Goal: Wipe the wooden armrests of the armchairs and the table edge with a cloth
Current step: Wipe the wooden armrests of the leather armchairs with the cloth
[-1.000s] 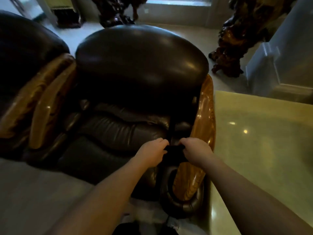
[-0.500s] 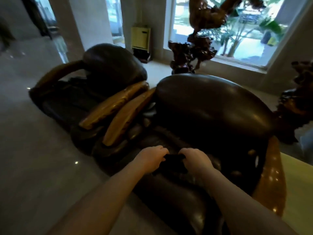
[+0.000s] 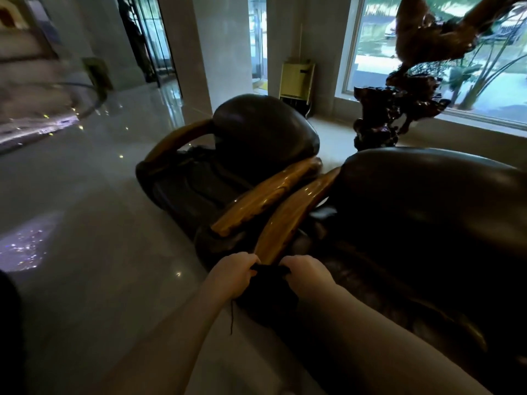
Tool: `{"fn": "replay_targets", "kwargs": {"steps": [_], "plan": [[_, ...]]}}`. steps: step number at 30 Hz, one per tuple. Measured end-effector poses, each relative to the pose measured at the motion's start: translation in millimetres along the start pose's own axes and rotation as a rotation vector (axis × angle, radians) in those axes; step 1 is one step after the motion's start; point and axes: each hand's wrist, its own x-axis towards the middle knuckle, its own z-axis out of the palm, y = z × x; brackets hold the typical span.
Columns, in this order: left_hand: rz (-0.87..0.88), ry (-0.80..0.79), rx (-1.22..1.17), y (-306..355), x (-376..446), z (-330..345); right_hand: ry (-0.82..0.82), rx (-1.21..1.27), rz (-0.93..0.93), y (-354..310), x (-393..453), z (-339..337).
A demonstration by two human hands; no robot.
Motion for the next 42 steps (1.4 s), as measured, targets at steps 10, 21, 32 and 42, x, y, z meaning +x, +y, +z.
{"fn": "replay_targets", "kwargs": {"steps": [10, 21, 32, 42], "plan": [[0.068, -0.162, 0.043, -76, 161, 8, -0.007, 0.203, 0.062, 47, 151, 21], [0.151, -0.329, -0.139, -111, 291, 16, -0.061, 0.107, 0.226, 95, 255, 20], [0.303, -0.49, -0.211, -169, 395, 42, -0.073, 0.005, 0.534, 85, 339, 41], [0.439, -0.552, -0.219, -202, 461, 72, -0.075, 0.136, 0.809, 91, 385, 76]]}}
